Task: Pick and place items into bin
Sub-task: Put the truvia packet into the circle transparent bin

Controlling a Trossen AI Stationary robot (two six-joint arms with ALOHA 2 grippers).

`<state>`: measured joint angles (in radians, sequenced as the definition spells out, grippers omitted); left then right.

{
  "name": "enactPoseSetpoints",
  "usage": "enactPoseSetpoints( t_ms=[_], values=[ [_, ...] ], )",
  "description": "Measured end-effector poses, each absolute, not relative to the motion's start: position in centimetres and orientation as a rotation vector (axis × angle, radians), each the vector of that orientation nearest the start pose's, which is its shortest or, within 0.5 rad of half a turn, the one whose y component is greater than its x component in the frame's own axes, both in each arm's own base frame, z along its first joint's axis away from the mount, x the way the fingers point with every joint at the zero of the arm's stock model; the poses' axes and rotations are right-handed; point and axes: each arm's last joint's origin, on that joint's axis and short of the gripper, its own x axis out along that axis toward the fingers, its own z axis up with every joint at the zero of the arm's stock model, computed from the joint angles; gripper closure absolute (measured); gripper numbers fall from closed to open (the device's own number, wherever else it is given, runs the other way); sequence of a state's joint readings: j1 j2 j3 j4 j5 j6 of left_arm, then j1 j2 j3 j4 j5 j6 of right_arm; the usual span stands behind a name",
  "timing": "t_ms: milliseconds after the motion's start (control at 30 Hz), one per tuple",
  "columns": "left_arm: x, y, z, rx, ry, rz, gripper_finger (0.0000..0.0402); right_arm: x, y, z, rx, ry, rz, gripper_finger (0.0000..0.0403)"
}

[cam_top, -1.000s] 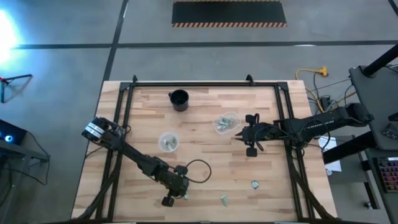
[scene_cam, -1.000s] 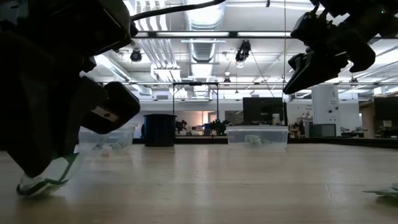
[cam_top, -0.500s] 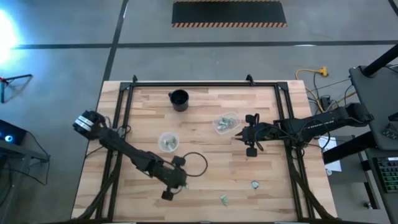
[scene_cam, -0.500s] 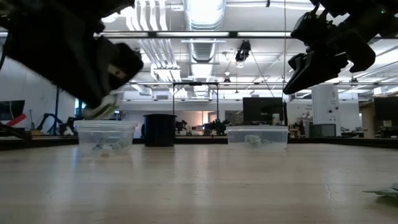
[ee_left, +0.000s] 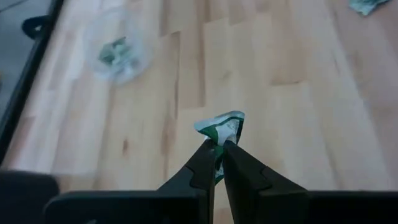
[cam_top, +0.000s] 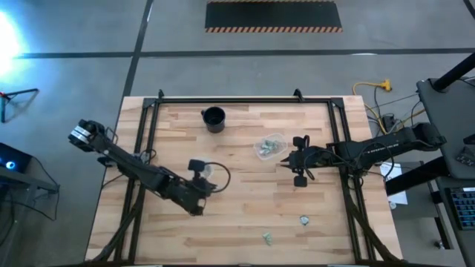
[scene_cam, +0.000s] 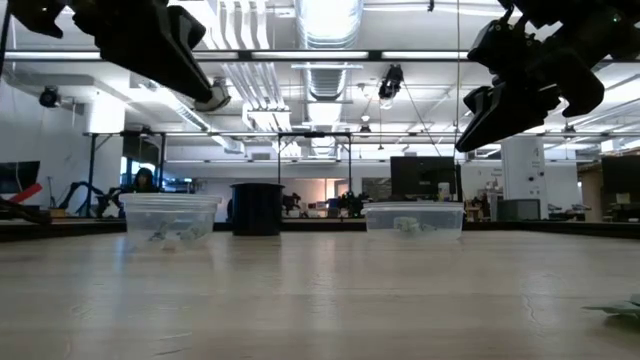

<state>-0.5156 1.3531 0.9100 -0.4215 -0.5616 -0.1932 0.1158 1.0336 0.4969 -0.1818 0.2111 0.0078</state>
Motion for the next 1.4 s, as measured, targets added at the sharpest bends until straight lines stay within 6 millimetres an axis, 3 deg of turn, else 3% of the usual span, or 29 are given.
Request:
enactPoseSetpoints(
  t_ms=[667, 1400],
  values=[
    [22.1, -8.8, 21.1, 0.362, 0.990, 0.337, 0.0392, 19.7, 1.7, 19.3, -0.112, 0.711, -0.093, 0.0344],
    [21.8, -8.2, 20.0, 0.352, 1.008, 0.366, 0.0392, 19.7, 1.7, 19.1, -0.110, 0.715, -0.094, 0.0344]
  ],
)
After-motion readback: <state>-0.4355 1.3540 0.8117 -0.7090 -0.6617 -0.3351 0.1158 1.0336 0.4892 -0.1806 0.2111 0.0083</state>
